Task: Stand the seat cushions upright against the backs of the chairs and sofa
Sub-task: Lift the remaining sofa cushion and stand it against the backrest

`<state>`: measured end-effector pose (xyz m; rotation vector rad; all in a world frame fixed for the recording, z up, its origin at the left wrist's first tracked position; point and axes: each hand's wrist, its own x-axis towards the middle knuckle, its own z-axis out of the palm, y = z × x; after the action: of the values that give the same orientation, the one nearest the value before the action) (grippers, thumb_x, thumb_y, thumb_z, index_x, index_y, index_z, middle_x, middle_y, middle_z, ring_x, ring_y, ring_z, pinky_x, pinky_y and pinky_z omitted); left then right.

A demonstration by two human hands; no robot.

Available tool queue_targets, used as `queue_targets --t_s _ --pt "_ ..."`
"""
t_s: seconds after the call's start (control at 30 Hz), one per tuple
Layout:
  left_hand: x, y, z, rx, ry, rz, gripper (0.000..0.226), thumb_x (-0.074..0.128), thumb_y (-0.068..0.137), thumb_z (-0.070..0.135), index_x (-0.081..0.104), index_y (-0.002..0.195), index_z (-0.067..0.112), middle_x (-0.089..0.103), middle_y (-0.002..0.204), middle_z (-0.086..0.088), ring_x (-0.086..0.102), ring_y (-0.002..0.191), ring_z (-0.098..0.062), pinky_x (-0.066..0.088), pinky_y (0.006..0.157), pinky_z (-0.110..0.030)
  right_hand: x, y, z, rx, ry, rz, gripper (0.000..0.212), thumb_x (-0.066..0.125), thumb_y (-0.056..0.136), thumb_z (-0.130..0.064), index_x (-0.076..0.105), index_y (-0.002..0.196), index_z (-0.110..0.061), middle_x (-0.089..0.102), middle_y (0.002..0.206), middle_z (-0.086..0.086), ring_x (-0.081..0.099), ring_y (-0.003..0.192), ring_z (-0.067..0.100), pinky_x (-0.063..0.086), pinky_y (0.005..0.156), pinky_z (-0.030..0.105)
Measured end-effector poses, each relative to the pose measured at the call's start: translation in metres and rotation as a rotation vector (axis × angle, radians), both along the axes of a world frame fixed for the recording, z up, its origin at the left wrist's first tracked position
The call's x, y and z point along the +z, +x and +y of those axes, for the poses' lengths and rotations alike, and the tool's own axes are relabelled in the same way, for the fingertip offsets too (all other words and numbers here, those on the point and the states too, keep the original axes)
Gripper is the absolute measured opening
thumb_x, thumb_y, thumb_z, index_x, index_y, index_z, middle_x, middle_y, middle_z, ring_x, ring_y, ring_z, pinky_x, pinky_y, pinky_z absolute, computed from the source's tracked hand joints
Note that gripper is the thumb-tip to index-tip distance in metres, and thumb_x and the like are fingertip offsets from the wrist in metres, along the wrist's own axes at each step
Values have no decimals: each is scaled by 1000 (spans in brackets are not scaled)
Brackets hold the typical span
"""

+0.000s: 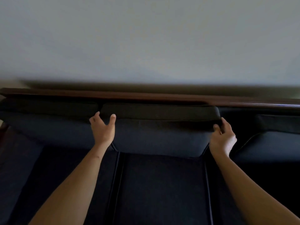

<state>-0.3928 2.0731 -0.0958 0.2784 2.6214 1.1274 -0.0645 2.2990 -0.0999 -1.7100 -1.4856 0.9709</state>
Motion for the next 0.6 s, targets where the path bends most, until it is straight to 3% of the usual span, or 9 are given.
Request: queue_targets --t_s 0.07,0.13,0.3,0.43,0.53,0.6 --pt "-2 -4 4 66 38 -4 74 66 104 44 39 162 7 35 164 -14 49 144 -33 41 103 -33 -8 0 1 -68 26 60 31 67 96 -11 72 127 -10 75 108 5 66 86 -8 38 77 -1" --pt "-7 -2 6 104 80 12 70 68 103 43 44 158 7 40 161 -13 51 141 -29 41 103 -29 -18 2 4 -118 60 95 24 69 94 -13 77 117 -9 74 101 2 61 75 -21 39 75 -2" --pt "-20 5 11 117 202 29 51 74 98 40 57 140 18 51 146 -8 56 123 -19 46 99 -28 -29 3 13 -178 107 106 17 65 97 -12 75 108 -5 71 94 3 57 69 -23 38 72 0" --pt "-27 12 14 238 388 -86 72 83 92 39 44 150 19 56 138 3 61 119 -9 49 85 -6 -30 8 18 -156 114 64 15 63 98 -12 72 107 -4 67 88 3 57 66 -20 36 68 1" --pt "-34 13 15 275 416 -161 88 82 92 46 37 162 16 53 152 4 53 139 -13 43 108 -16 -29 14 22 -121 111 47 14 63 98 -13 73 106 -8 69 89 2 59 68 -17 39 70 2" --pt "-40 13 15 274 400 -161 96 79 92 53 30 167 16 45 164 -2 44 150 -17 36 119 -26 -29 18 25 -95 115 42 13 63 98 -14 73 106 -10 69 89 1 62 70 -5 46 74 11"
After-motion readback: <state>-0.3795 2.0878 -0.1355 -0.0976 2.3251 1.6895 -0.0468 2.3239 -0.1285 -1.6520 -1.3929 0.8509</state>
